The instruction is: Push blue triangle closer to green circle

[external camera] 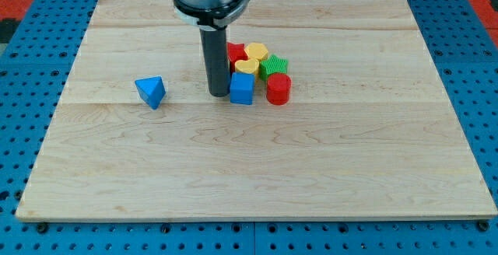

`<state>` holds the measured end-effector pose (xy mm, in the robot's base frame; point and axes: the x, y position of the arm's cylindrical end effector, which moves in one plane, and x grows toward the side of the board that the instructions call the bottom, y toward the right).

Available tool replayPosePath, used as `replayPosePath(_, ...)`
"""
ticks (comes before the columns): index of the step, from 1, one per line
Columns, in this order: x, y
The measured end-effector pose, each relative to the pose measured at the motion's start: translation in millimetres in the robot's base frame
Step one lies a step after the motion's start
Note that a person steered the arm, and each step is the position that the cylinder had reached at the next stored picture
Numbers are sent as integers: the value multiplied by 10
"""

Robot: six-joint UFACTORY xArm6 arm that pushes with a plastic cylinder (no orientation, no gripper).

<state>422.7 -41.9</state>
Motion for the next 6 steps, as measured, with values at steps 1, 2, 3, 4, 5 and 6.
replayPosePath(1, 261, -58)
replayPosePath(2, 878, -595)
replayPosePath(3, 733, -1685)
replayPosePath(4, 275, -1754)
replayPosePath(5, 125, -1244)
replayPosePath(6, 26, -716)
